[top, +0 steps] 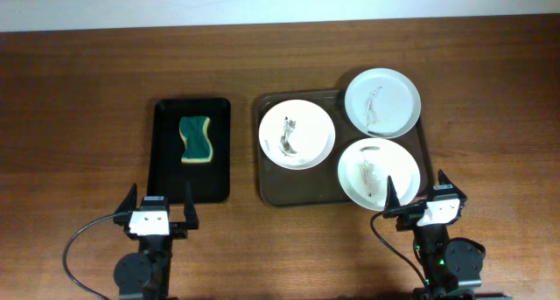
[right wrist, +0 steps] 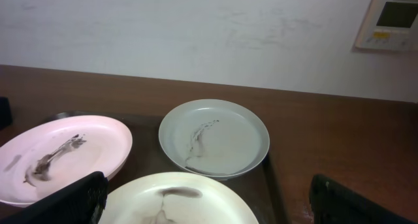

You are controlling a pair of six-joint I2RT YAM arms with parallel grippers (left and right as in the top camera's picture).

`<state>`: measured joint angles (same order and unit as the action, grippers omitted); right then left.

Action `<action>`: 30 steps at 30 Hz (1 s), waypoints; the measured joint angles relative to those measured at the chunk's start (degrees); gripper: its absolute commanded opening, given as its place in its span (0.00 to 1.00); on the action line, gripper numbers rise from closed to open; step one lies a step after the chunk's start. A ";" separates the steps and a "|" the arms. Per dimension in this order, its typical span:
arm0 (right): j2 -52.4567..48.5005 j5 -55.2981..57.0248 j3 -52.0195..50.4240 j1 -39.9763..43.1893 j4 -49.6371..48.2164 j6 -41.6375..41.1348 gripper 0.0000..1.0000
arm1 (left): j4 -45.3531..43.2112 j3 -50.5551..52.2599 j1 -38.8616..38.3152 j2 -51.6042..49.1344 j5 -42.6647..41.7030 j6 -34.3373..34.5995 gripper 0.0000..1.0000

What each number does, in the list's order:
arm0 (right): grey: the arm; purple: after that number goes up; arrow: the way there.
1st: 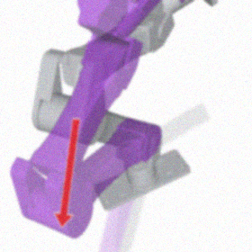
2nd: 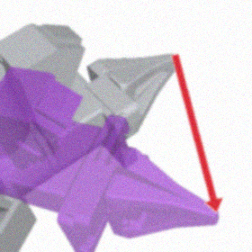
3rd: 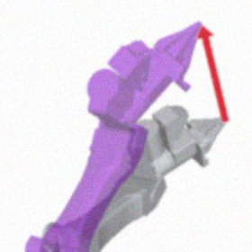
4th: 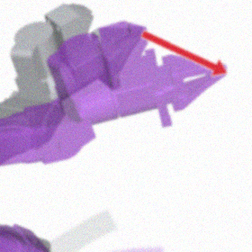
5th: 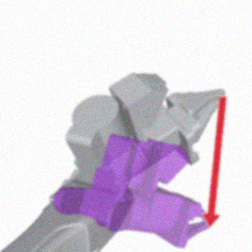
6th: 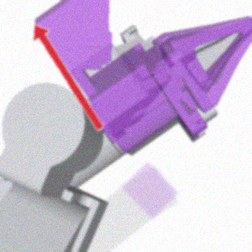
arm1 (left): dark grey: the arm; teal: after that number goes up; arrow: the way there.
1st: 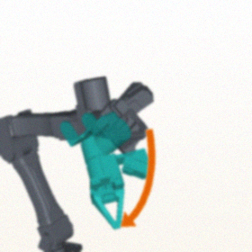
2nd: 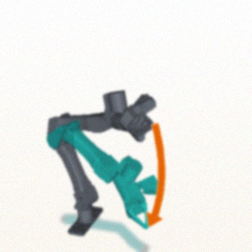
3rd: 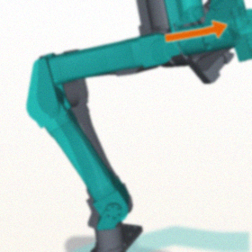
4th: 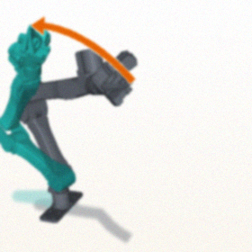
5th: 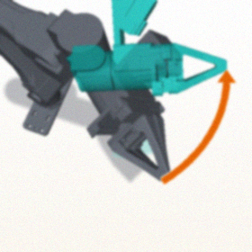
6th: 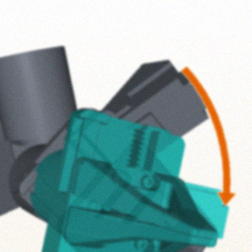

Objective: Clean dirty plates on tray and stack at the side

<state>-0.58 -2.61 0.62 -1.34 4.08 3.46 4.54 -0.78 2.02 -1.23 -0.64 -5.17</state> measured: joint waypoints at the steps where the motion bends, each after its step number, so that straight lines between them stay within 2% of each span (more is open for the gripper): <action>1: 0.00 0.00 0.00 0.02 0.00 -0.02 0.99 | 0.00 0.02 0.00 0.00 0.00 0.00 0.99; 16: 0.00 0.00 0.00 0.00 0.00 0.00 0.99 | 0.33 -0.20 0.00 0.00 -1.79 0.04 0.99; 21: 0.00 0.00 0.66 0.00 1.11 -0.02 0.99 | 1.88 -1.16 0.00 0.00 -2.21 4.28 0.99; 27: -2.25 -0.37 12.83 0.02 11.21 0.37 0.99 | 4.98 -11.56 0.00 -8.09 -2.40 5.05 0.99; 30: -14.29 -3.13 23.04 0.00 17.27 0.50 0.99 | 9.51 -21.18 0.00 -17.62 -2.43 5.18 0.99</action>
<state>-14.87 -5.74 23.66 -1.34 21.34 3.97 14.04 -21.96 2.02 -18.85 -3.07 0.01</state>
